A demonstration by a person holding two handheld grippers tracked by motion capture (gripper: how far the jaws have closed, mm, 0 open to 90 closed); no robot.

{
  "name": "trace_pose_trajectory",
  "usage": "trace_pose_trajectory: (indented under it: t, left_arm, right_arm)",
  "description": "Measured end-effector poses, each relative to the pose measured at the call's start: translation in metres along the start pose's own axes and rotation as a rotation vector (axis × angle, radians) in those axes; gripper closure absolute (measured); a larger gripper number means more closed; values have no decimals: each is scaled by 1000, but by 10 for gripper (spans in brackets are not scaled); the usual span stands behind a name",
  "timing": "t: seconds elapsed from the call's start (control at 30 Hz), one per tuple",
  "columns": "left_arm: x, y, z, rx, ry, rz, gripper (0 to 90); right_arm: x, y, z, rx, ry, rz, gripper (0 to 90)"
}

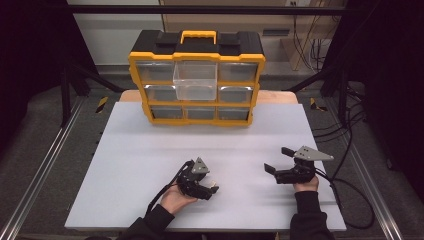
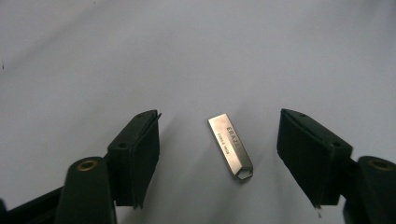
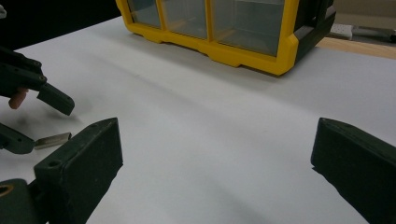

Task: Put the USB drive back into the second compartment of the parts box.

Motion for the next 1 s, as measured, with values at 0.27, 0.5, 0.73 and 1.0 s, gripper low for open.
trace_pose_trajectory:
  t: [0.27, 0.5, 0.73, 1.0]
  left_arm:
    - [-1, 0, -2, 24, -17, 9, 435]
    - [-1, -1, -4, 29, -28, 22, 543]
    - [-2, -1, -6, 40, -29, 30, 626]
    - [-3, 0, -5, 56, -22, 34, 684]
  right_arm:
    - [0, 0, 0, 0, 0, 0, 26]
    - [0, 0, 0, -1, 1, 1, 26]
    - [0, 0, 0, -3, 1, 4, 26]
    - [0, 0, 0, -3, 1, 4, 26]
Point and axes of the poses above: each handheld gripper's, and its own axes: x roughly backward along the jaws, y roughly out of its top, z roughly to its left, the point moved 10 cm from there along -x, roughly forward along the jaws, and after that the axes turned 9 degrees about -x, right-handed, at the moved point
